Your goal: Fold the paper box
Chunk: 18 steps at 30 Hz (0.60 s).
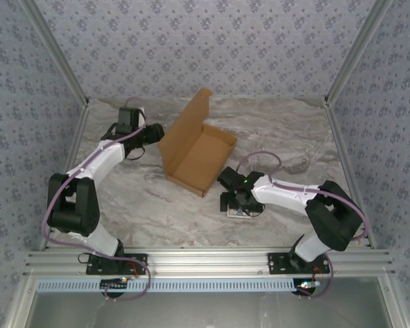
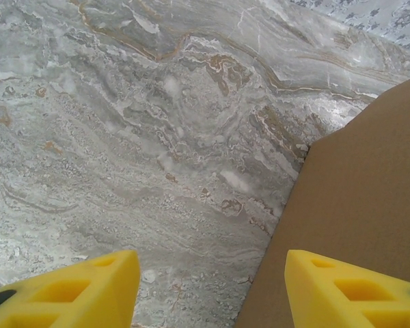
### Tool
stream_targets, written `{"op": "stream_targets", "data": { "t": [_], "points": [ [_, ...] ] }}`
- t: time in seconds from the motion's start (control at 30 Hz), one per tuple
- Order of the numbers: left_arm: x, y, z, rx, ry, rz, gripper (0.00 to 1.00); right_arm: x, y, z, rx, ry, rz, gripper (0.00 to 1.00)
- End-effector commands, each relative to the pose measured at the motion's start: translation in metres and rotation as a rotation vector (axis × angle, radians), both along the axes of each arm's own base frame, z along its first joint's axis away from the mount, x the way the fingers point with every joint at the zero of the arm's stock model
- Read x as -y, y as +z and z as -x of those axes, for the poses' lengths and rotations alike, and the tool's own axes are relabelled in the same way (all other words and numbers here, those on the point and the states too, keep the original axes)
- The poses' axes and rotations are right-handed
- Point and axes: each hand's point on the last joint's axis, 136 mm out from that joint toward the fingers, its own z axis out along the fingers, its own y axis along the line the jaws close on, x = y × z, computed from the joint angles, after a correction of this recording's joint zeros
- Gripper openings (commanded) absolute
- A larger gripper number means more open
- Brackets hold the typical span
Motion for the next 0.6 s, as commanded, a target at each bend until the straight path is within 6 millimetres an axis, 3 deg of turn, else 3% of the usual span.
{"op": "stream_targets", "data": {
  "t": [0.0, 0.17, 0.27, 0.43, 0.57],
  "points": [
    [-0.005, 0.018, 0.0, 0.057, -0.001, -0.007, 0.58, 0.006, -0.007, -0.002, 0.002, -0.022, 0.052, 0.99],
    [-0.006, 0.015, 0.0, 0.053, -0.001, -0.009, 0.58, 0.005, -0.01, -0.003, 0.0, -0.021, 0.057, 0.99],
    [-0.006, 0.015, 0.002, 0.049, -0.002, -0.011, 0.58, 0.007, -0.003, -0.006, 0.027, -0.007, 0.062, 0.95],
    [-0.008, 0.02, 0.009, 0.067, 0.013, 0.008, 0.58, 0.005, 0.034, -0.025, 0.135, 0.084, 0.066, 0.91],
    [-0.012, 0.022, 0.017, 0.079, 0.02, 0.012, 0.59, -0.02, 0.066, -0.049, 0.279, 0.329, 0.031, 0.91]
  ]
}}
